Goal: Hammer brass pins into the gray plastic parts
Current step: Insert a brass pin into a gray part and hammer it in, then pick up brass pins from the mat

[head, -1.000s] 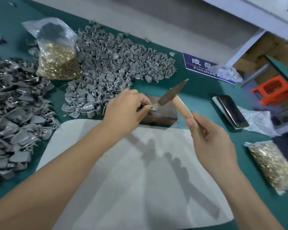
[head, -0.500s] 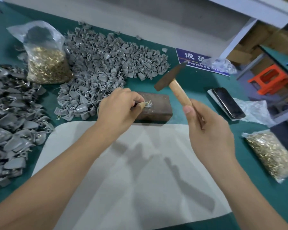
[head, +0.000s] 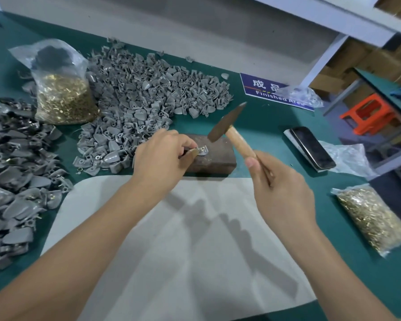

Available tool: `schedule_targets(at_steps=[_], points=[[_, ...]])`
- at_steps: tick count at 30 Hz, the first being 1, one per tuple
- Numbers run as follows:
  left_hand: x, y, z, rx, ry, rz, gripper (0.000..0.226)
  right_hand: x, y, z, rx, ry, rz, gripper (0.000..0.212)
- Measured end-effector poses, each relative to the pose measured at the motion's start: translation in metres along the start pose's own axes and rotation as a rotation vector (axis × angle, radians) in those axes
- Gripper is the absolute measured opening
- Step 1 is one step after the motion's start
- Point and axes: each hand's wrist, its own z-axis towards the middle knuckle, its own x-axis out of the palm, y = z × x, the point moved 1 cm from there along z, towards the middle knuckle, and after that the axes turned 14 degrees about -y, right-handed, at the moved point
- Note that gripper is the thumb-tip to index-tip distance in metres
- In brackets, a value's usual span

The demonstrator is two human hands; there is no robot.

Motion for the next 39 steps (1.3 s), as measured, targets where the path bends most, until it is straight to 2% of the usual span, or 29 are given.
schedule_targets(at_steps=[1,5,8,12,15,19,25,31,33,36,39], points=[[0.0,0.0,0.0,0.002,-0.002,-0.005,0.01,0.001,0.0,0.0,0.016,-0.017,0.032,0.03],[0.0,0.0,0.0,-0.013,-0.017,-0.007,0.008,0.006,-0.003,-0.004,0.014,0.081,-0.001,0.027],[-0.001,0.002,0.001,0.001,-0.007,-0.02,0.011,0.005,-0.005,-0.004,0.035,-0.037,0.099,0.026],[-0.002,0.001,0.001,-0.009,-0.011,-0.016,0.009,0.005,-0.005,0.0,0.019,0.083,0.013,0.025],[0.0,0.002,0.001,0.001,-0.027,-0.008,0.01,-0.004,-0.011,-0.002,-0.001,-0.052,0.027,0.029],[0.002,0.002,0.001,0.005,-0.015,-0.008,0.009,-0.005,-0.021,-0.022,-0.116,-0.047,0.099,0.017],[0.0,0.001,0.0,-0.01,0.005,-0.035,0.01,0.007,-0.049,-0.044,-0.298,0.043,0.243,0.031],[0.001,0.0,0.0,-0.001,0.016,-0.018,0.012,0.02,-0.05,-0.05,-0.296,0.114,0.188,0.032],[-0.001,-0.001,-0.001,0.002,0.018,-0.015,0.012,0.02,-0.044,-0.047,-0.271,0.122,0.163,0.041],[-0.011,-0.005,-0.005,0.028,-0.001,-0.061,0.01,0.015,-0.028,-0.033,-0.211,0.103,0.298,0.043],[-0.035,-0.01,-0.016,0.07,-0.058,-0.115,0.007,0.01,-0.001,-0.019,-0.245,0.024,0.479,0.038]])
